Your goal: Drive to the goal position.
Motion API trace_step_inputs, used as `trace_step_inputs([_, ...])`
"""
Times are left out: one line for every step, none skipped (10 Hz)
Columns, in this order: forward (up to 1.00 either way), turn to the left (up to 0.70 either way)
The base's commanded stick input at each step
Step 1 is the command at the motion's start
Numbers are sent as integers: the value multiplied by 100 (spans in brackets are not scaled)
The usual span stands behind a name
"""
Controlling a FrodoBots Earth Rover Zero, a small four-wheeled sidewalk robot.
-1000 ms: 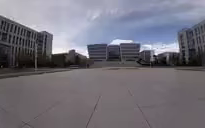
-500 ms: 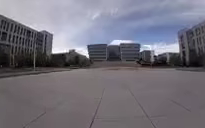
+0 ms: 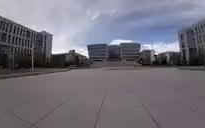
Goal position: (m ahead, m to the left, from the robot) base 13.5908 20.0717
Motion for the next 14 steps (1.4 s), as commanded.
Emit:
trace_step_inputs([70, 0])
trace_step_inputs([70, 0])
trace_step_inputs([70, 0])
trace_step_inputs([70, 0])
trace_step_inputs([70, 0])
trace_step_inputs([70, 0])
trace_step_inputs([70, 0])
trace_step_inputs([70, 0])
trace_step_inputs([70, 0])
trace_step_inputs([70, 0])
trace_step_inputs([70, 0])
trace_step_inputs([70, 0])
trace_step_inputs([70, 0])
trace_step_inputs([70, 0])
